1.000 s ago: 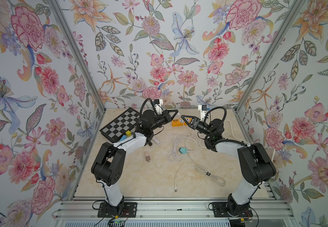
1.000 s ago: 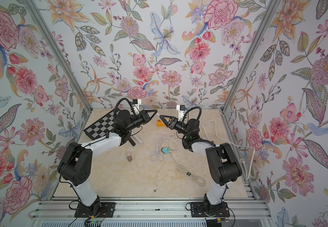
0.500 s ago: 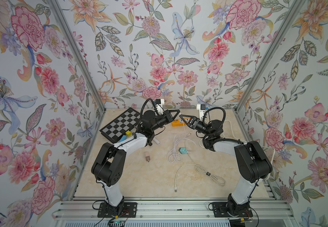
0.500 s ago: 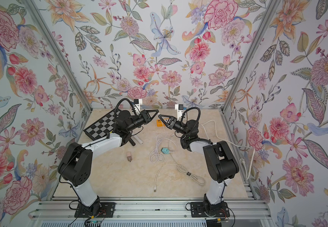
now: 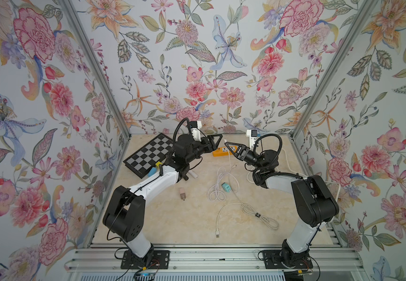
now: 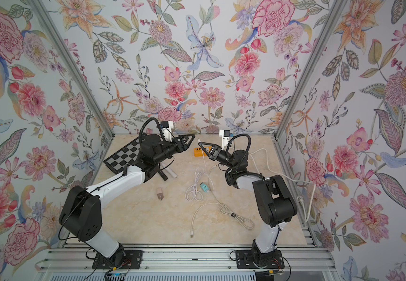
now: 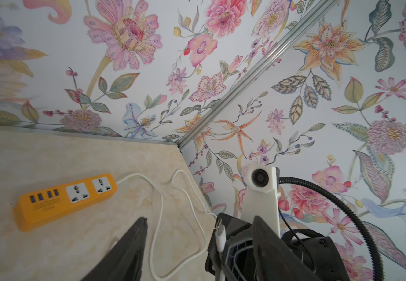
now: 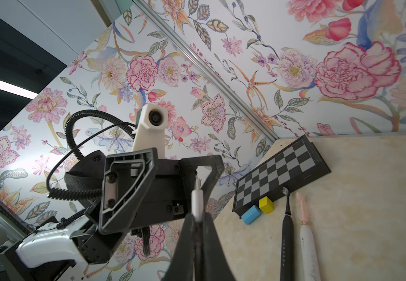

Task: Charge the electric toothbrush
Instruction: Pick up the charging cable from the center of the board, then pick up the electric toothbrush from the center of the board.

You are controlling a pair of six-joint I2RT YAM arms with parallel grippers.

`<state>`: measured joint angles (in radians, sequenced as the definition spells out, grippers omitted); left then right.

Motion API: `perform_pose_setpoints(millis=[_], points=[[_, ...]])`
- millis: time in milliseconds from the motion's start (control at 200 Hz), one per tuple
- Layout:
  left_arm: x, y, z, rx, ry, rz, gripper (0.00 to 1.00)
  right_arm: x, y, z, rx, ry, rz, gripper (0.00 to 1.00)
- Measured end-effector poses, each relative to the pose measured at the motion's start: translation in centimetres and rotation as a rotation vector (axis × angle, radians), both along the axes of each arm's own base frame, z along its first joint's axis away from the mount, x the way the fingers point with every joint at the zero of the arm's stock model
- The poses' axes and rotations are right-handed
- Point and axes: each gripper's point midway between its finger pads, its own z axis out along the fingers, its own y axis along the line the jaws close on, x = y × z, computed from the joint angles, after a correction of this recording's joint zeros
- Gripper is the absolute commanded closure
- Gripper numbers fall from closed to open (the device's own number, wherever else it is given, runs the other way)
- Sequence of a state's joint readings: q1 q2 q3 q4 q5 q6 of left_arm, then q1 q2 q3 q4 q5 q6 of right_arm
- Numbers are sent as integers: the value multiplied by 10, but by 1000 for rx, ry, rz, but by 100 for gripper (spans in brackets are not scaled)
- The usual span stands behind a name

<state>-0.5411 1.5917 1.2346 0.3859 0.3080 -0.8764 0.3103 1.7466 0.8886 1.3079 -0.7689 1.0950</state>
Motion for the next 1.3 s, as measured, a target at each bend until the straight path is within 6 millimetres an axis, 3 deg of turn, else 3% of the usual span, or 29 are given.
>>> perform_pose_setpoints(millis=[125,215,310,410,535,661,961,1301], points=[[2,51,28,188,-52,250,31,-2,-37,4,-74,-24,-106,100],[6,80,22,311,-19,391,31,-8,-53,19,-160,-73,-188,100],[10,97,-20,450,82,466,32,-24,-59,34,-270,-148,-261,100],[19,98,-84,569,209,454,32,-39,-62,40,-358,-200,-298,100],[26,95,-163,647,377,393,34,-47,-60,21,-456,-173,-297,98],[30,105,-216,675,508,393,37,-54,-53,-2,-532,-116,-269,97],[31,118,-282,627,702,420,42,-60,-55,-22,-596,-44,-263,96],[31,116,-306,597,794,448,53,-61,-56,-29,-612,-11,-267,95]])
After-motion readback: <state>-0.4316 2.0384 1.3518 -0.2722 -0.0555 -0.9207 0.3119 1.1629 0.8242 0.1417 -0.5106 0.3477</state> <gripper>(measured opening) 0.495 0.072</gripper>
